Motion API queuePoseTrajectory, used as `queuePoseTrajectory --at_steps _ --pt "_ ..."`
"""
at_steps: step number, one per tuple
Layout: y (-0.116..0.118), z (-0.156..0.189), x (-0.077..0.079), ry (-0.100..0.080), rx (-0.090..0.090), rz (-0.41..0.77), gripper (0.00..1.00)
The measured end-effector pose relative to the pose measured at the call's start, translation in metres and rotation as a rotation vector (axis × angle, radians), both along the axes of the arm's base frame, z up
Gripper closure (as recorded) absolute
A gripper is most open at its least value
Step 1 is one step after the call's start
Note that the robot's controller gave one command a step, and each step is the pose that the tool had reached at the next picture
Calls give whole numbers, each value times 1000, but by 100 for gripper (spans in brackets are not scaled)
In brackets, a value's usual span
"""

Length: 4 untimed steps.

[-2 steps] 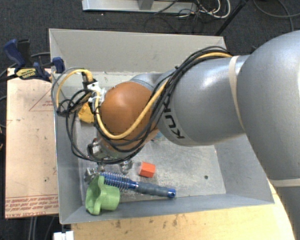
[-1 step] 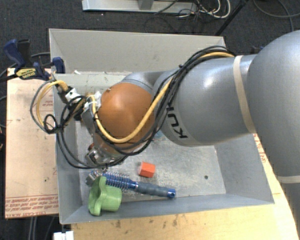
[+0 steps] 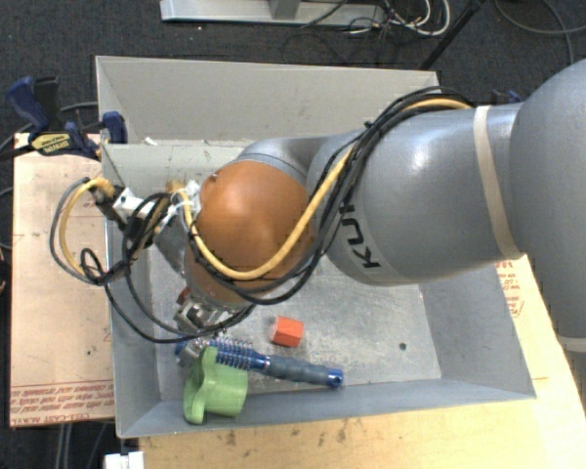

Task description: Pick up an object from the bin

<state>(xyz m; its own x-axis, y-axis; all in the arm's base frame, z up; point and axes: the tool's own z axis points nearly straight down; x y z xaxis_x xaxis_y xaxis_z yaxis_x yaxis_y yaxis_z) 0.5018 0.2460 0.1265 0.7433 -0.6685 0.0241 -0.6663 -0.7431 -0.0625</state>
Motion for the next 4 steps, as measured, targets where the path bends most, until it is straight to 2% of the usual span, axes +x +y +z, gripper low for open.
queuePoseTrajectory --at_steps 1,2,3,4 --pt "-90 68 -16 53 -35 178 0" --pt "-90 -24 -11 49 -42 331 0" --pt "-88 -17 -22 47 -46 504 0" --pt "-85 -31 -20 48 -42 517 0"
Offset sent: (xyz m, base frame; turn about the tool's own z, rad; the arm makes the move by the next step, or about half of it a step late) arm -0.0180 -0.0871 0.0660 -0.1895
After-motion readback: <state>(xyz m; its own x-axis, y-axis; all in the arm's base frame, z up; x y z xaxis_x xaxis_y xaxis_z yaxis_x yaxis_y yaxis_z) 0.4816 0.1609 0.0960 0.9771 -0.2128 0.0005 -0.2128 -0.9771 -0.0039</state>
